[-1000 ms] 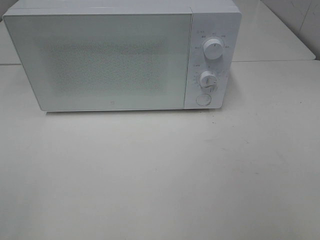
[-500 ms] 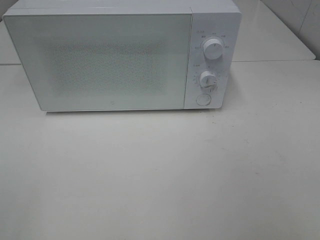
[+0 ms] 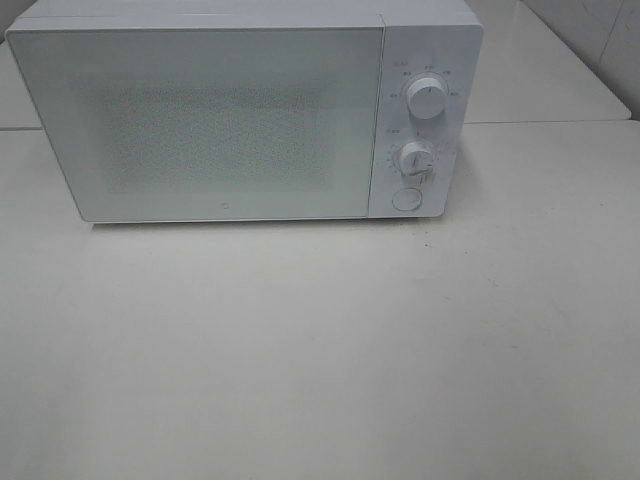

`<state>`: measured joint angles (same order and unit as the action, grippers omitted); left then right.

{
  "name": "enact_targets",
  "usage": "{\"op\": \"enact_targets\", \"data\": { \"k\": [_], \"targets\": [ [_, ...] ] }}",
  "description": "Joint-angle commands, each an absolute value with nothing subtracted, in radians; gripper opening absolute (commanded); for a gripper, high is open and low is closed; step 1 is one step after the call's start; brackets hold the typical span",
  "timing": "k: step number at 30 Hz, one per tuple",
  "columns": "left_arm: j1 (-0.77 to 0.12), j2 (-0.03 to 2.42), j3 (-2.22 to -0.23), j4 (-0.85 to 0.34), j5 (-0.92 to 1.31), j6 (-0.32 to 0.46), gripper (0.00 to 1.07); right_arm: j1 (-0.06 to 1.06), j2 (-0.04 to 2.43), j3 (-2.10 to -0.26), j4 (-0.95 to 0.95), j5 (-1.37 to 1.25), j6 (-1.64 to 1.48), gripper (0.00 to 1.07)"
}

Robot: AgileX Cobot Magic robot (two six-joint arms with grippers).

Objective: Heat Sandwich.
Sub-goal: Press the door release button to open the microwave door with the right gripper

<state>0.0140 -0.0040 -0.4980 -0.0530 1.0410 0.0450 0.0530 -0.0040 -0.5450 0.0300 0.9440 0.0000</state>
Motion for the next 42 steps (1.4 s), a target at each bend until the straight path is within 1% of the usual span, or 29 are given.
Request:
{"op": "enact_targets", "data": {
  "k": [1, 6, 15, 28, 42],
  "targets": [
    [0.018, -0.031, -0.495, -0.060, 1.028, 0.038, 1.04, 0.046, -0.007, -0.554, 0.030, 0.886, 0.006, 0.76],
    [0.018, -0.031, -0.495, -0.060, 1.028, 0.038, 1.04, 0.046, 0.087, -0.554, 0.030, 0.833, 0.006, 0.76],
    [0.018, -0.031, -0.495, -0.060, 1.028, 0.038, 1.04, 0.046, 0.299, -0.546, 0.029, 0.616, 0.006, 0.76],
    [0.018, -0.031, -0.495, -0.060, 1.028, 0.038, 1.04, 0.046, 0.590, -0.546, 0.029, 0.375, 0.006, 0.76],
    [0.018, -0.031, -0.495, -0.060, 1.028, 0.038, 1.04, 0.046, 0.858, -0.546, 0.029, 0.167, 0.006, 0.76]
  ]
}}
